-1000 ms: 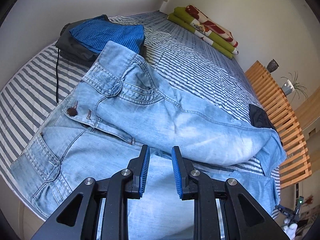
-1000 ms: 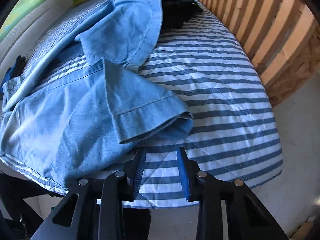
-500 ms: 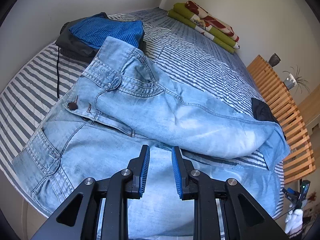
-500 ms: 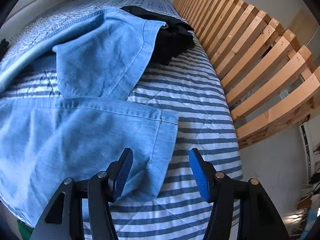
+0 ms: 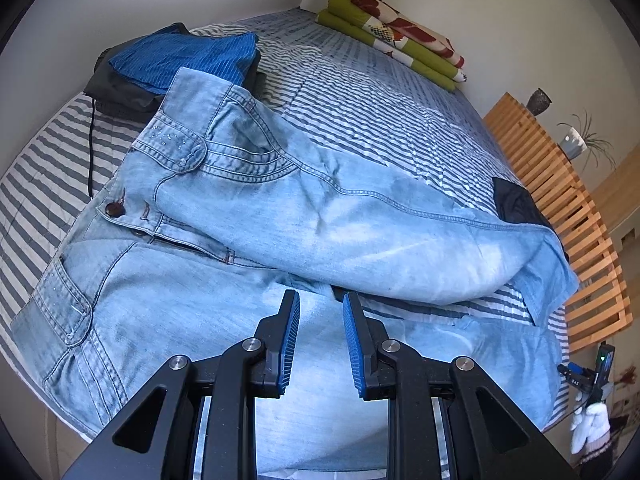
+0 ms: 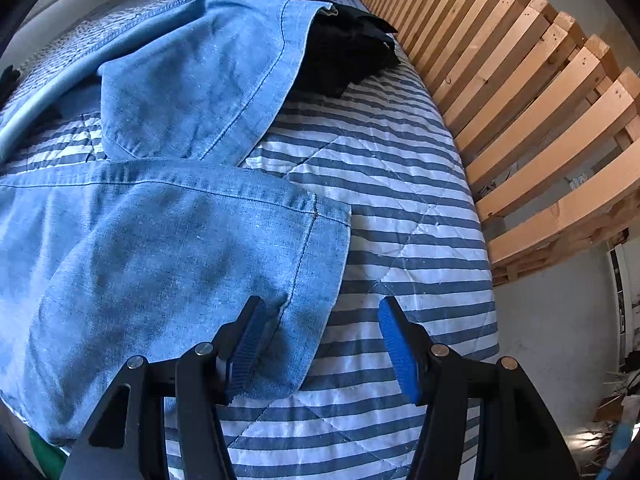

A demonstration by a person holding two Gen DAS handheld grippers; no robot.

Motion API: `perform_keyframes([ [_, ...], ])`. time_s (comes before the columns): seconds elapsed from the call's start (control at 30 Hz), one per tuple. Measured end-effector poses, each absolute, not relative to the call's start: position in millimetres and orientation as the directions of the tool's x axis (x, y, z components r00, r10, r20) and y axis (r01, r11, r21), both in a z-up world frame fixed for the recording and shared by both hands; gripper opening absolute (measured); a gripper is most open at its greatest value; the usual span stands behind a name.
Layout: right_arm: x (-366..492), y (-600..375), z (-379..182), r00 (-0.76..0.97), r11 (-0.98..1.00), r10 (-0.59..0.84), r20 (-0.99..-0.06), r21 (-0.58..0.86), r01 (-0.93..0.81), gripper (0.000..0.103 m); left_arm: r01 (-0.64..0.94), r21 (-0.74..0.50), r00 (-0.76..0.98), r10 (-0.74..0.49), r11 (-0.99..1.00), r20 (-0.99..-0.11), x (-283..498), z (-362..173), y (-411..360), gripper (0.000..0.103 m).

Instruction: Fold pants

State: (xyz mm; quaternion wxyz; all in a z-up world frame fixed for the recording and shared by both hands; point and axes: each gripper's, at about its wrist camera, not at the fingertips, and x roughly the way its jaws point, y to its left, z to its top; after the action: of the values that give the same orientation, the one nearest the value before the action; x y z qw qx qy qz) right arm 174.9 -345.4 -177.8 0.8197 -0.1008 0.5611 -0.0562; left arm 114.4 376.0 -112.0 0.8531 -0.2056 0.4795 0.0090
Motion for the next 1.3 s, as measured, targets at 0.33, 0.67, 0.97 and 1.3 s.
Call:
perform_keyframes([
  [0.33, 183.0, -343.6, -196.3, 0.286, 0.998, -0.065, -0.956, -0.070, -0.008, 0.021, -0.133, -0.326, 0.497, -0.221, 0.936, -0.839, 118.1, -123.8, 340.8, 0.024],
  [0.67, 212.6, -317.9, -145.3, 0.389, 0.998, 0.062, -0.919, 0.062, -0.012, 0.001, 0.329, -0.367, 0.299, -0.465, 0.870, -0.833, 102.3, -127.2, 128.7, 0.024],
  [0.97, 211.9, -331.0, -157.8, 0.375, 0.990, 0.132, -0.917, 0.137, -0.013, 0.001, 0.692, -0.381, 0.026, -0.549, 0.613, -0.836, 74.6, -147.4, -122.1, 0.024],
  [1.3, 193.0, -363.6, -166.1, 0.403, 0.982, 0.173, -0.899, 0.191, 0.003, 0.005, 0.748, -0.223, 0.027, -0.364, 0.625, -0.931, 95.7, -197.1, -192.3, 0.031],
])
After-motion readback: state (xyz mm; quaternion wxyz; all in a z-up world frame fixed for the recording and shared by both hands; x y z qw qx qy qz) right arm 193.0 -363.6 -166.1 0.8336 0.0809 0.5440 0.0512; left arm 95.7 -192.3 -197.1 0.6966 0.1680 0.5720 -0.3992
